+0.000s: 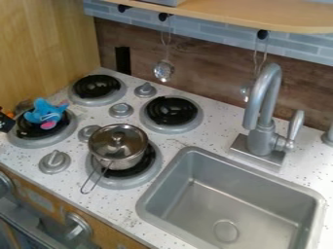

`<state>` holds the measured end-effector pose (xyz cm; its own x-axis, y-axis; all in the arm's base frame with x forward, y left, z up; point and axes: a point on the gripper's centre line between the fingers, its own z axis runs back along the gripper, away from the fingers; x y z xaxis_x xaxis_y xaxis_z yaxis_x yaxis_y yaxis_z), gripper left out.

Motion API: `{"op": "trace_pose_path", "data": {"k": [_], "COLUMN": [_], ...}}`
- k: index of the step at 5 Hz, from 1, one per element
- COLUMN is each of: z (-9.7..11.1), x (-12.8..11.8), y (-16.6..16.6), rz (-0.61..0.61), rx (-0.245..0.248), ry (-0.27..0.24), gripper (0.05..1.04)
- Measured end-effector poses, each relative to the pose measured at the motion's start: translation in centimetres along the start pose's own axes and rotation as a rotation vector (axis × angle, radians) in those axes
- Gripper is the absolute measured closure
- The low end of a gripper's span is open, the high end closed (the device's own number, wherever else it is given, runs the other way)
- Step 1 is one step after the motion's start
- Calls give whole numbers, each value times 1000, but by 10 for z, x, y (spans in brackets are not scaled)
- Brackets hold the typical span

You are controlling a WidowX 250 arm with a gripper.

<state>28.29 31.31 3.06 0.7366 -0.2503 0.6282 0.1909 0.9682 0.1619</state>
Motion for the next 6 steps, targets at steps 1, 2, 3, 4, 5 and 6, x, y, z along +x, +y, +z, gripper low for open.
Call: {"op": "trace_pose_path", "data": {"k": [1,2,3,4,5,6], "z": [-13,-24,-35,-35,-32,-34], "x": [-10,7,26,39,57,76], "y": [-10,-23,-39,-46,-49,-55], "rz": [19,-13,-41,-16,-26,-89], "rx": [-39,-64,-108,-141,-147,-126], "ry": [13,-30,-49,-105,-145,-154], "gripper": [79,79,79,79,79,79]}}
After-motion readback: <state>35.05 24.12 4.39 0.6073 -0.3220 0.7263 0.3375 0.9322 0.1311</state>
